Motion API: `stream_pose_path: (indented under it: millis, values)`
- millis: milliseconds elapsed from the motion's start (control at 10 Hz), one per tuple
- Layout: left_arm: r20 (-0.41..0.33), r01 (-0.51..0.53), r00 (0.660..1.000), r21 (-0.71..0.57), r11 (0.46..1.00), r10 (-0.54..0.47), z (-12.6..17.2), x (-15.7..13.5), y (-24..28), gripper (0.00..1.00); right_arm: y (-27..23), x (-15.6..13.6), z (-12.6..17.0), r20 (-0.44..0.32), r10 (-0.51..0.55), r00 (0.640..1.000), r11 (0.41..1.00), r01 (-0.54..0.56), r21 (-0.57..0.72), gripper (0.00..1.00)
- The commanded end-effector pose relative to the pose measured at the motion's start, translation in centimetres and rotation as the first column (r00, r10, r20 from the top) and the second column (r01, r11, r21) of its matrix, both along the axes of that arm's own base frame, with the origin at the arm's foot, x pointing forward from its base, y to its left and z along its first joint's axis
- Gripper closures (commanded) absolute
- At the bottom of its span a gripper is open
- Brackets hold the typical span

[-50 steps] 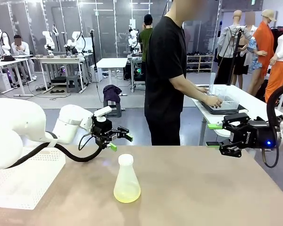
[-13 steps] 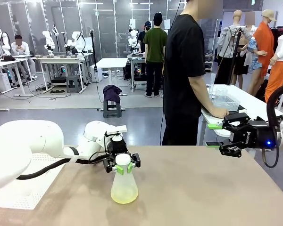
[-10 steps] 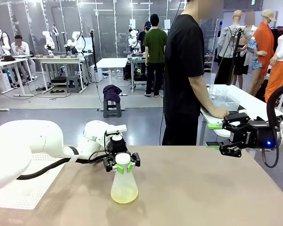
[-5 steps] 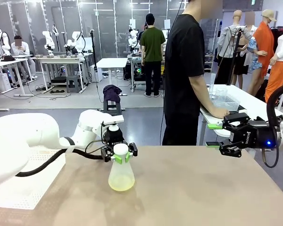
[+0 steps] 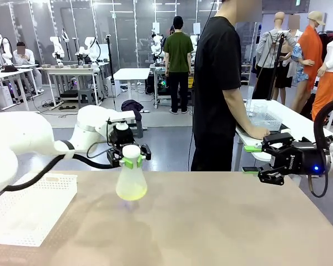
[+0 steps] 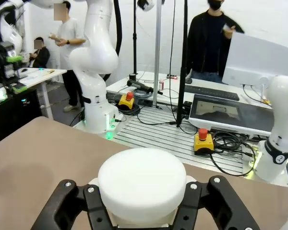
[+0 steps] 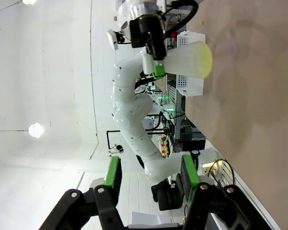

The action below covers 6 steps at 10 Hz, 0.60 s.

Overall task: Prepare the solutions needed for the experiment.
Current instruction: When the human places the Big flask in the center of the table, pick up the Big flask and place it in the left Organizing basket.

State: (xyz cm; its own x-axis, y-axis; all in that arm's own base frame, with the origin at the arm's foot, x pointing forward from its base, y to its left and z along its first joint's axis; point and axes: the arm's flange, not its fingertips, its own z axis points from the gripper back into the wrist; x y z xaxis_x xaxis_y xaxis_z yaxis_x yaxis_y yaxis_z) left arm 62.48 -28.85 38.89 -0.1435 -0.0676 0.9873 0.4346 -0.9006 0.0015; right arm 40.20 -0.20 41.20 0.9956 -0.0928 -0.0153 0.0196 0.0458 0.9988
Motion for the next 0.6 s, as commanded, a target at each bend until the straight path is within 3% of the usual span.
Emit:
stream_pose_path:
  millis: [0,300,500]
  values:
    - [0.004,-0.102,0.995,0.005,0.995,0.101,2.4,-2.9,3.3,0.97,0.0,0.0,0.0,0.002,0.0,1.0,1.0,-0.001,0.007,0.37]
    - [0.058,-0.263,0.963,-0.033,0.964,0.264,4.5,-4.4,10.1,0.97,0.0,0.0,0.0,0.002,0.0,1.0,1.0,-0.001,0.007,0.37]
    - [0.07,-0.388,0.917,-0.078,0.918,0.393,5.3,-5.1,15.6,0.97,0.0,0.0,0.0,0.002,0.0,1.0,1.0,-0.001,0.007,0.37]
